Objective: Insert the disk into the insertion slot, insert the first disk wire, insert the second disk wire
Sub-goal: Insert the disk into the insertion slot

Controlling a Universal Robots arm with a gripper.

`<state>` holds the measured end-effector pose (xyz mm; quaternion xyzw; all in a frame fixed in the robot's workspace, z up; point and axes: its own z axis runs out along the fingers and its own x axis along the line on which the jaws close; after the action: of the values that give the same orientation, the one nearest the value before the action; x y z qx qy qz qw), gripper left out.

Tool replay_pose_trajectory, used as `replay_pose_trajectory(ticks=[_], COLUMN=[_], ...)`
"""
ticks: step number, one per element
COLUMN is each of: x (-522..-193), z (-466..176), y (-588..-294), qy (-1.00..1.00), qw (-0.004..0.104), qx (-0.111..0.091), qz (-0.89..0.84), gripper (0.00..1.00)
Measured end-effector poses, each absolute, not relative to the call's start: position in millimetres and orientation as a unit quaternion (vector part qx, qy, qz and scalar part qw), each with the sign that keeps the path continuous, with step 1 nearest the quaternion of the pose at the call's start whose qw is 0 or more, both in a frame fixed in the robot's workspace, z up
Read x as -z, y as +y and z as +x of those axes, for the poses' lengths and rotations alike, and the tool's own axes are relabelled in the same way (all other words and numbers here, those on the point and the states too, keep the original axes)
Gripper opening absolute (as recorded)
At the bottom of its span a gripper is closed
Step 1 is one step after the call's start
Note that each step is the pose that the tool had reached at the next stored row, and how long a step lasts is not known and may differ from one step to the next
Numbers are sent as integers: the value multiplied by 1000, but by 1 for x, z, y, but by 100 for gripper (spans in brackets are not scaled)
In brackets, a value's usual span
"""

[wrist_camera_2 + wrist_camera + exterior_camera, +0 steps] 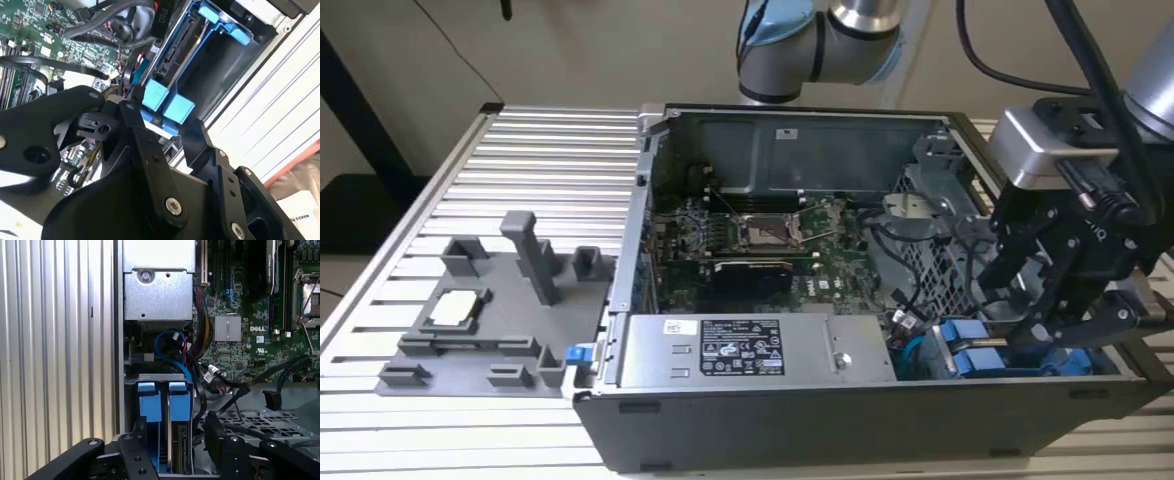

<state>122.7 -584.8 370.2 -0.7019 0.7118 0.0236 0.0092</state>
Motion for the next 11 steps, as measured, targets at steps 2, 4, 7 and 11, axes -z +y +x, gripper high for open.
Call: replay_pose_trajectory(ticks=[2,4,7,11], x=[-374,-376,-376,-376], z=[123,123,123,123], y=[-585,-584,-584,-584], qy=[712,712,712,710], qw=[7,5,23,58], qx=[-21,-20,-22,-25], qz=[-702,-702,-702,-701], gripper=[58,58,58,58])
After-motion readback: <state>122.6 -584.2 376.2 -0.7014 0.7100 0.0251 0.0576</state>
